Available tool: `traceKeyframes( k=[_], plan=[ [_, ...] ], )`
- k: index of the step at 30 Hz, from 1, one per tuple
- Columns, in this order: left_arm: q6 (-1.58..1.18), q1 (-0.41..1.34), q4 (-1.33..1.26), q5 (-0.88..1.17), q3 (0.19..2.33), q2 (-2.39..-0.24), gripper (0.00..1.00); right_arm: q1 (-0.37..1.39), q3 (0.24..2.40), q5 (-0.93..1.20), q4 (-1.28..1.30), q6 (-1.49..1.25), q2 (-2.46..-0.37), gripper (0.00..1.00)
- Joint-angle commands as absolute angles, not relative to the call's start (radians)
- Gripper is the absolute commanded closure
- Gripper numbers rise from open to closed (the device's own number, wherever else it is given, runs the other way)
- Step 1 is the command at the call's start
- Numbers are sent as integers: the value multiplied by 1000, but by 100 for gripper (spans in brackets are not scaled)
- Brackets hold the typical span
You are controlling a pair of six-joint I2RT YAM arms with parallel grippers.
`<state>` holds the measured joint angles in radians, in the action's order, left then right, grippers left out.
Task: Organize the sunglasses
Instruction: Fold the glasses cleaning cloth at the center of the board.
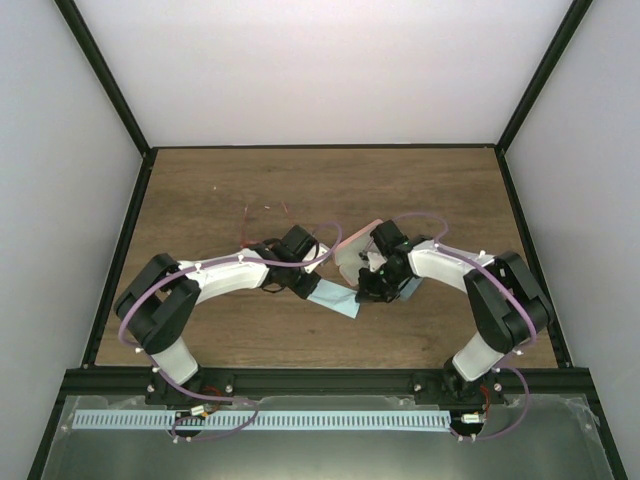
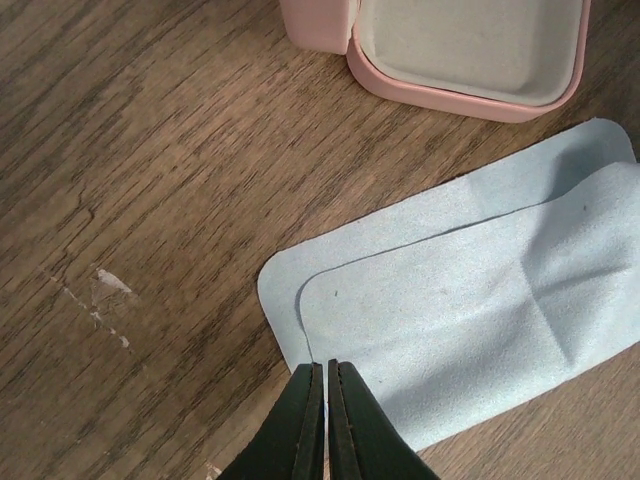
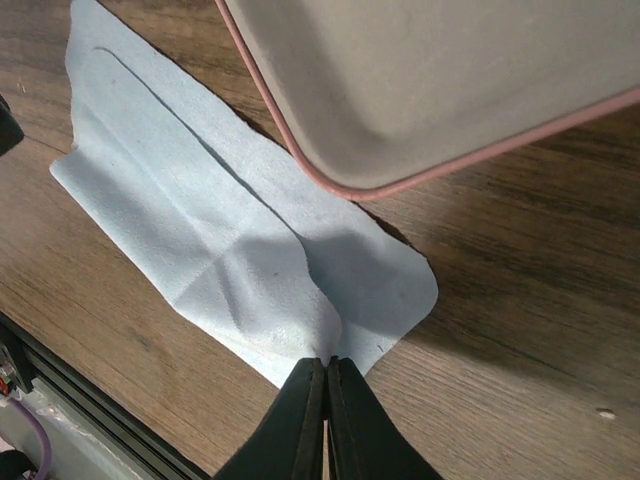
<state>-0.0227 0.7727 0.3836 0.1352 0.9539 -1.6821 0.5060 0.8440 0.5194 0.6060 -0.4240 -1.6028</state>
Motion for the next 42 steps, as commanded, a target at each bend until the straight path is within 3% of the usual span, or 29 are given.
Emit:
traceKeyframes(
  k=[1,13,20,22,25,27,29,33,34,42],
  plan=[
    [-14,770,383,156,942,-1671,96,502,890,503,600,-428,-1618,97],
    [-31,769,369,153,932,-1663,96,502,888,455,675,-439,-1557,67],
    [-48,769,353,144,945,-1677,95,508,908,422,673,-449,-1558,64],
    [-54,770,353,145,947,-1677,88,521,920,403,677,-448,-1572,63],
    [-59,770,351,146,943,-1672,64,536,931,371,677,-451,-1583,62],
    [-63,769,348,145,940,-1669,58,540,932,359,675,-452,-1592,63],
    [-65,769,351,148,940,-1669,60,544,937,359,676,-450,-1605,66],
    [-67,769,357,160,926,-1656,92,567,940,363,679,-448,-1635,69],
    [-67,769,357,159,918,-1651,95,574,937,360,677,-450,-1641,69],
    [-68,770,357,161,883,-1635,96,602,921,374,658,-456,-1674,76]
  ],
)
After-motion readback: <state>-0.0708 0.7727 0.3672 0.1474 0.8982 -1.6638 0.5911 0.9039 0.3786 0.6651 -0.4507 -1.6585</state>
